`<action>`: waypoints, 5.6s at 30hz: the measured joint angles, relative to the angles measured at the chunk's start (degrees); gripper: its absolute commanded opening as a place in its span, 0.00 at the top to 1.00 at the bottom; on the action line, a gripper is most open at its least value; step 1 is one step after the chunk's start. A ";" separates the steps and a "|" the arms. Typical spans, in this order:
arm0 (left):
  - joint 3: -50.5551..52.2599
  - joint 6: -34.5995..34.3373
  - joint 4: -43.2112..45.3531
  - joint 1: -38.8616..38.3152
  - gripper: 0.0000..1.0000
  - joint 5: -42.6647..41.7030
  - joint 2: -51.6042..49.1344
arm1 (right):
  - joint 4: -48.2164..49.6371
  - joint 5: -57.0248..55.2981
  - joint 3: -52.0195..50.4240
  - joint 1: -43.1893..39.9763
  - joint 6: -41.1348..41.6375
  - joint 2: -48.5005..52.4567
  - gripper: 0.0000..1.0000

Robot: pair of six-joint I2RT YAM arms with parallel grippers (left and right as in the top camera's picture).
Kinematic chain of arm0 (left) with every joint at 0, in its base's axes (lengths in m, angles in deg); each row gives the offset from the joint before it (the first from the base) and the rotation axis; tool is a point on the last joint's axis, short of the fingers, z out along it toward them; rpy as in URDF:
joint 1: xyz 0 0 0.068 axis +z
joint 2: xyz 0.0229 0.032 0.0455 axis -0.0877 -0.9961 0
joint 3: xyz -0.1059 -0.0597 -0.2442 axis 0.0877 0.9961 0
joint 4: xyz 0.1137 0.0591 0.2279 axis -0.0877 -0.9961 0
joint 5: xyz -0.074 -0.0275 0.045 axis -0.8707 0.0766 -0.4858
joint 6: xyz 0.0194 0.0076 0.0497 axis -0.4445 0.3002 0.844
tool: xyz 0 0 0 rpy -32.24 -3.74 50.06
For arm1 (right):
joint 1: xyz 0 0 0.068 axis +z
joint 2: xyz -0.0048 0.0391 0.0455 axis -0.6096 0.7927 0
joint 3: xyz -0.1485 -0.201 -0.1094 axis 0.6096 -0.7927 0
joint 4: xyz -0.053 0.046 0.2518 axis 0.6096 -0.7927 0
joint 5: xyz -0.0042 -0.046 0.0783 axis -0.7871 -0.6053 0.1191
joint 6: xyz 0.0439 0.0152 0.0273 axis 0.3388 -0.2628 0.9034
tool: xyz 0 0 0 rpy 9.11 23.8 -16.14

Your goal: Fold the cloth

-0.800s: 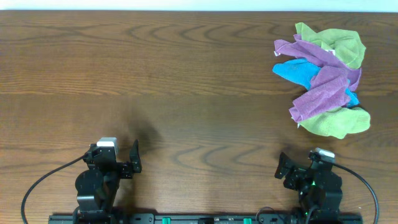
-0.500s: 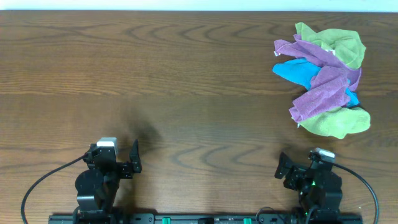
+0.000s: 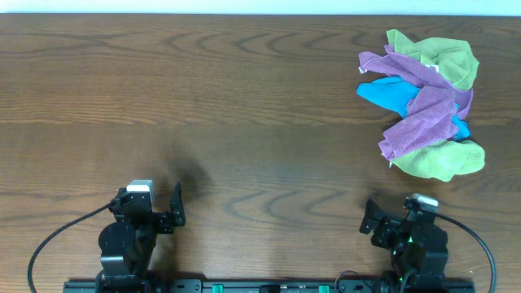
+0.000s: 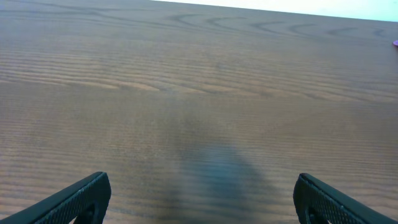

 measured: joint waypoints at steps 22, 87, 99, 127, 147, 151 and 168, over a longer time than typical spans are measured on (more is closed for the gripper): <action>0.00 0.00 0.00 0.00 0.05 0.00 0.00 | 0.02 -0.63 0.02 0.00 -0.11 0.00 0.01; 0.00 0.00 0.00 0.00 0.05 0.17 0.04 | 19.98 -13.14 27.82 -12.26 9.33 67.67 0.13; 0.00 0.00 0.00 0.00 0.05 0.17 0.04 | 26.64 -14.78 27.80 -16.48 8.11 80.41 0.92; 0.00 0.00 -0.02 0.00 0.05 0.17 0.04 | 8.46 1.68 46.34 1.16 4.44 56.74 0.99; 0.00 0.00 0.00 0.00 0.05 0.17 0.04 | 28.63 18.18 57.33 32.83 2.43 85.59 0.99; 0.00 0.00 0.00 0.00 0.05 0.20 0.04 | 22.58 18.12 66.25 35.30 0.02 86.60 0.87; 0.00 0.02 -0.02 0.00 0.05 0.17 0.04 | 6.27 6.86 69.37 31.19 -11.91 97.20 0.12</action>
